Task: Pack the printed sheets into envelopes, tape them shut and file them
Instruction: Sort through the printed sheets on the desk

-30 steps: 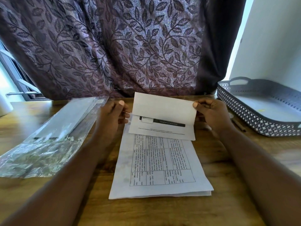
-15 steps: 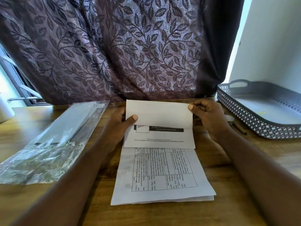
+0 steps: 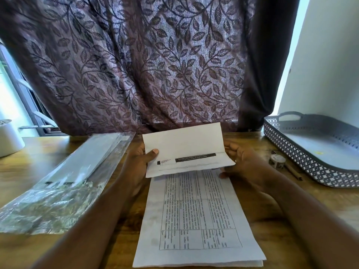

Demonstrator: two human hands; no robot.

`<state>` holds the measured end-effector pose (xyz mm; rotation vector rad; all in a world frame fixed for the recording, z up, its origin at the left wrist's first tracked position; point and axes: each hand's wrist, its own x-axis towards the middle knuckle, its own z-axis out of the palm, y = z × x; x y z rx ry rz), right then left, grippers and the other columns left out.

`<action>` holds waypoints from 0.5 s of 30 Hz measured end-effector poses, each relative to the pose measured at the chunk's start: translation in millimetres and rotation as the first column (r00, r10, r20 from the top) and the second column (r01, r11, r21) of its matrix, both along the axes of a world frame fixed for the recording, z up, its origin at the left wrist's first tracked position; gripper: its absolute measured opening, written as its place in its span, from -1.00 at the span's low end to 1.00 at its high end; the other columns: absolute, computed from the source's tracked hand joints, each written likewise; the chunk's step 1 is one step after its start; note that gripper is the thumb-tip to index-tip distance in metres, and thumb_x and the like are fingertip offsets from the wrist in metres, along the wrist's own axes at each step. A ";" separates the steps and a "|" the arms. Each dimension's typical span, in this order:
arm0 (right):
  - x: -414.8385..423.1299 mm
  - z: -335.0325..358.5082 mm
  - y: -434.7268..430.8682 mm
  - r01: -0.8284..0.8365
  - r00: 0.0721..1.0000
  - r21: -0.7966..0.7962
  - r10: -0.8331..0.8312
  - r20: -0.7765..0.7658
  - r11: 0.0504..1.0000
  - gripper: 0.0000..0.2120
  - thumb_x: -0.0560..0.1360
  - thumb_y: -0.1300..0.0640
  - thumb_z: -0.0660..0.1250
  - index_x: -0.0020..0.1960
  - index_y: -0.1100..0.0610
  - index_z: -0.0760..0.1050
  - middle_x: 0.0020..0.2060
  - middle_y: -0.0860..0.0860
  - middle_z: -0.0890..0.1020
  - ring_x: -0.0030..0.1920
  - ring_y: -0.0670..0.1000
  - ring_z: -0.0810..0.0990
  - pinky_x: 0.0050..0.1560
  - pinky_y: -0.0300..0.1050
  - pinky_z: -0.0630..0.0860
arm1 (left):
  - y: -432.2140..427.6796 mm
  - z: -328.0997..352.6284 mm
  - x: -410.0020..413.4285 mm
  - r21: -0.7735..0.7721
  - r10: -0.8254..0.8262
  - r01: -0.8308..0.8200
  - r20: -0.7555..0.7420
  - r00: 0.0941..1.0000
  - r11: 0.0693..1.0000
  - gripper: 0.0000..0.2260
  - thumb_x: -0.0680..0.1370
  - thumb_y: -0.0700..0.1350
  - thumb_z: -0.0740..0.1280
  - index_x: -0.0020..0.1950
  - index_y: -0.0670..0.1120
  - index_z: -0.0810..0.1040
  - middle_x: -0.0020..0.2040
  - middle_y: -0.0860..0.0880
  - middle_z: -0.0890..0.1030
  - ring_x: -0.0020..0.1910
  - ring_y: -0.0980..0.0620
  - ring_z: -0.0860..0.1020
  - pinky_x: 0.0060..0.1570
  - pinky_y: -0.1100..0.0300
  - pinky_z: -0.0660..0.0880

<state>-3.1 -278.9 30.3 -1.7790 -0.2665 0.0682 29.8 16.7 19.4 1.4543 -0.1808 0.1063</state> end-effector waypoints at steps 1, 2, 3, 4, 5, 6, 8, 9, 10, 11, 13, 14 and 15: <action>0.0 0.5 1.6 -0.005 1.000 0.007 0.005 0.000 1.000 -0.35 0.41 0.46 0.45 0.35 -0.05 0.45 0.14 -0.05 0.72 0.13 -0.04 0.70 -0.08 -0.09 0.69 | -0.2 -0.1 -0.4 0.012 0.010 -0.010 -0.001 1.000 1.000 -0.75 0.63 -0.29 0.25 0.19 -0.01 0.59 0.14 -0.07 0.71 0.08 -0.11 0.69 0.09 -0.04 0.58; 0.0 1.4 3.3 -0.003 1.000 0.038 0.003 0.000 0.999 -0.40 0.43 0.42 0.45 0.34 -0.04 0.45 0.13 -0.01 0.72 0.11 0.01 0.72 -0.09 -0.06 0.69 | -0.8 0.8 -1.2 0.031 0.020 -0.020 0.000 1.000 0.999 -0.75 0.63 -0.30 0.25 0.16 0.01 0.59 0.11 -0.03 0.71 0.04 -0.06 0.70 0.05 0.00 0.60; -0.6 2.6 5.0 0.007 1.000 0.082 -0.007 0.000 0.997 -0.49 0.45 0.36 0.44 0.32 0.00 0.46 0.12 0.02 0.73 0.08 0.06 0.73 -0.11 -0.04 0.70 | -1.4 1.2 -2.0 0.041 0.022 -0.022 -0.003 1.000 0.999 -0.75 0.64 -0.30 0.25 0.14 0.02 0.59 0.09 0.00 0.72 0.02 -0.04 0.70 0.04 0.01 0.61; -1.3 3.6 6.3 0.024 1.000 0.120 -0.024 0.004 0.992 -0.58 0.48 0.29 0.43 0.29 0.05 0.48 0.10 0.05 0.73 0.05 0.11 0.74 -0.13 -0.02 0.69 | -2.2 0.7 -2.1 0.033 0.014 -0.013 -0.015 1.000 0.999 -0.75 0.64 -0.29 0.24 0.15 0.01 0.59 0.07 0.01 0.72 0.01 -0.05 0.70 0.03 -0.03 0.63; -1.9 4.4 6.6 0.049 0.999 0.146 -0.052 0.016 0.988 -0.65 0.50 0.24 0.41 0.26 0.09 0.49 0.08 0.06 0.74 0.02 0.13 0.74 -0.14 -0.01 0.69 | -3.6 0.9 -2.8 -0.003 0.000 -0.001 -0.037 0.999 1.000 -0.76 0.65 -0.28 0.22 0.17 -0.01 0.58 0.05 0.00 0.73 0.00 -0.07 0.71 0.00 -0.07 0.65; -1.7 4.3 6.3 0.079 0.996 0.161 -0.084 0.028 0.984 -0.71 0.53 0.22 0.39 0.24 0.12 0.51 0.06 0.06 0.74 -0.01 0.15 0.75 -0.15 -0.01 0.70 | -6.4 2.9 -5.0 -0.067 -0.015 0.010 -0.067 0.998 0.998 -0.78 0.66 -0.27 0.21 0.17 -0.04 0.57 0.02 -0.02 0.73 -0.03 -0.10 0.71 -0.07 -0.06 0.67; -0.8 3.5 6.4 0.123 0.990 0.176 -0.133 0.042 0.977 -0.77 0.57 0.22 0.36 0.22 0.13 0.53 0.02 0.06 0.75 -0.06 0.17 0.75 -0.19 -0.03 0.70 | -10.2 8.5 -10.9 -0.204 -0.045 0.020 -0.119 0.992 0.979 -0.83 0.68 -0.14 0.19 0.15 -0.06 0.57 -0.04 -0.06 0.74 -0.08 -0.12 0.71 -0.20 -0.01 0.69; -0.1 3.2 6.8 0.136 0.988 0.175 -0.146 0.046 0.975 -0.78 0.58 0.22 0.35 0.22 0.12 0.54 0.01 0.06 0.75 -0.09 0.17 0.76 -0.21 -0.05 0.70 | -11.4 9.9 -12.3 -0.226 -0.060 0.033 -0.116 0.991 0.974 -0.77 0.69 -0.02 0.16 0.15 -0.04 0.58 -0.03 -0.07 0.74 -0.07 -0.12 0.71 -0.20 -0.01 0.69; 0.5 2.7 7.2 0.146 0.986 0.170 -0.156 0.049 0.975 -0.79 0.59 0.22 0.34 0.21 0.12 0.54 0.00 0.07 0.75 -0.10 0.18 0.76 -0.22 -0.06 0.70 | -12.3 10.9 -13.4 -0.225 -0.080 0.055 -0.100 0.992 0.973 -0.68 0.69 0.10 0.10 0.15 -0.02 0.58 -0.01 -0.06 0.75 -0.04 -0.10 0.72 -0.17 -0.01 0.69; 0.7 2.4 7.7 0.156 0.985 0.164 -0.166 0.050 0.974 -0.80 0.59 0.22 0.33 0.21 0.11 0.55 -0.01 0.07 0.75 -0.11 0.18 0.76 -0.23 -0.07 0.69 | -12.7 11.3 -14.6 -0.220 -0.091 0.070 -0.086 0.992 0.973 -0.61 0.68 0.18 0.04 0.15 0.01 0.58 -0.01 -0.03 0.75 -0.03 -0.07 0.72 -0.14 -0.02 0.69; 1.1 2.0 8.2 0.172 0.982 0.167 -0.182 0.043 0.971 -0.81 0.60 0.22 0.33 0.19 0.09 0.55 -0.01 0.06 0.76 -0.13 0.17 0.76 -0.24 -0.10 0.69 | -13.8 11.0 -17.0 -0.192 -0.099 0.085 -0.063 0.993 0.978 -0.63 0.68 0.16 0.04 0.13 0.03 0.58 -0.03 0.01 0.75 -0.03 -0.03 0.72 -0.10 -0.03 0.69; 1.2 1.8 8.4 0.176 0.982 0.172 -0.186 0.039 0.969 -0.82 0.60 0.22 0.33 0.19 0.08 0.55 -0.02 0.05 0.76 -0.13 0.17 0.76 -0.24 -0.11 0.69 | -13.9 10.5 -16.9 -0.152 -0.094 0.087 -0.044 0.995 0.985 -0.73 0.69 0.08 0.11 0.13 0.04 0.57 -0.02 0.02 0.75 -0.02 -0.03 0.72 -0.08 -0.04 0.68; 1.3 1.5 8.4 0.178 0.982 0.175 -0.187 0.035 0.968 -0.82 0.60 0.22 0.32 0.19 0.08 0.55 -0.03 0.05 0.76 -0.14 0.17 0.76 -0.24 -0.11 0.69 | -13.6 10.1 -17.1 -0.099 -0.084 0.082 -0.017 0.996 0.992 -0.83 0.68 -0.02 0.19 0.14 0.04 0.57 0.00 0.03 0.74 0.00 -0.03 0.71 -0.07 -0.05 0.68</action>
